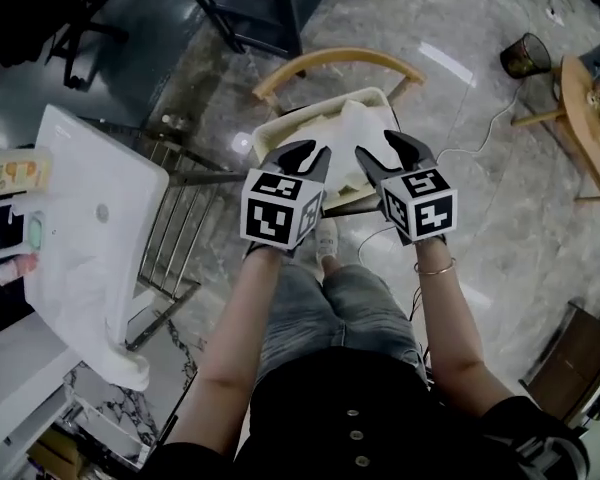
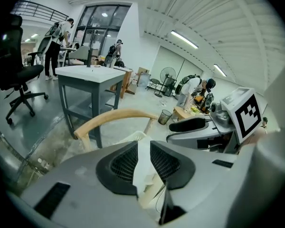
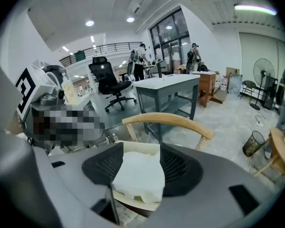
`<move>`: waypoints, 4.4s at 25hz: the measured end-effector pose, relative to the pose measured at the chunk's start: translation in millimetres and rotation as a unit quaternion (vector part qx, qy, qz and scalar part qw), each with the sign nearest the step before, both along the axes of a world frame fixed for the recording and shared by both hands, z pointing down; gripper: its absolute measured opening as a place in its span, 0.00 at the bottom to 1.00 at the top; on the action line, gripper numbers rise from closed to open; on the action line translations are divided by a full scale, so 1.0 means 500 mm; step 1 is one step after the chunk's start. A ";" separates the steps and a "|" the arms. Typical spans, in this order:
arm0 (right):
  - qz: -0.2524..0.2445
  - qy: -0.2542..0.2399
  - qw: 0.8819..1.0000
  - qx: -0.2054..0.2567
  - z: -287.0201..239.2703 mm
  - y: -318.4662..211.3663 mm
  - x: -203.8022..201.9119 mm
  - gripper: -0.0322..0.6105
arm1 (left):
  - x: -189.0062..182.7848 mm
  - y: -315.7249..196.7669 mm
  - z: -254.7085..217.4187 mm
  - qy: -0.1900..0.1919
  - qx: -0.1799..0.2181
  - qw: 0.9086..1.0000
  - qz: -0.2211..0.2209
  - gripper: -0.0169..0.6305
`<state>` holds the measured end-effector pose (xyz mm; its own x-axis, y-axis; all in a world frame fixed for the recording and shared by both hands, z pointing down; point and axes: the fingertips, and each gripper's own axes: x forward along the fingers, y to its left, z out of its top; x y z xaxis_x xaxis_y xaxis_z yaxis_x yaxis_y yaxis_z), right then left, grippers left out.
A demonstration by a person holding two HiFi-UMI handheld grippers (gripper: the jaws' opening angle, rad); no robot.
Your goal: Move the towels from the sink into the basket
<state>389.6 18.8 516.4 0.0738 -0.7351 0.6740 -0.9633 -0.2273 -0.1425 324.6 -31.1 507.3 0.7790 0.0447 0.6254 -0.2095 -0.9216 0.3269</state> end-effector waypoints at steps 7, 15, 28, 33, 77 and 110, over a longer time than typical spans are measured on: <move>-0.068 0.002 0.996 0.063 -0.107 -0.082 -0.115 0.38 | -0.120 -0.058 -0.095 0.034 0.033 0.997 -0.065 0.12; -0.170 -0.002 0.979 0.112 -0.193 -0.199 -0.356 0.38 | -0.345 -0.127 -0.172 0.082 0.037 0.984 -0.151 0.12; -0.321 -0.011 0.938 0.134 -0.267 -0.352 -0.816 0.40 | -0.840 -0.253 -0.269 0.087 0.105 0.952 -0.275 0.11; -0.381 -0.005 0.914 0.142 -0.285 -0.405 -0.974 0.41 | -1.044 -0.293 -0.276 0.066 0.131 0.932 -0.332 0.19; -0.629 -0.014 0.775 -0.064 -0.064 -0.341 -1.576 0.62 | -1.606 -0.185 -0.041 -0.082 0.017 0.862 -0.499 0.44; -0.601 -0.071 0.796 -0.011 -0.146 -0.352 -1.539 0.14 | -1.502 -0.218 -0.094 -0.034 0.016 0.907 -0.419 0.12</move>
<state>-380.0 -157.1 443.4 -0.7528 -0.2041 0.6258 -0.4601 0.8431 -0.2786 -426.2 -140.0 460.3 0.4913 -0.5633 0.6643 -0.8591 -0.4388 0.2633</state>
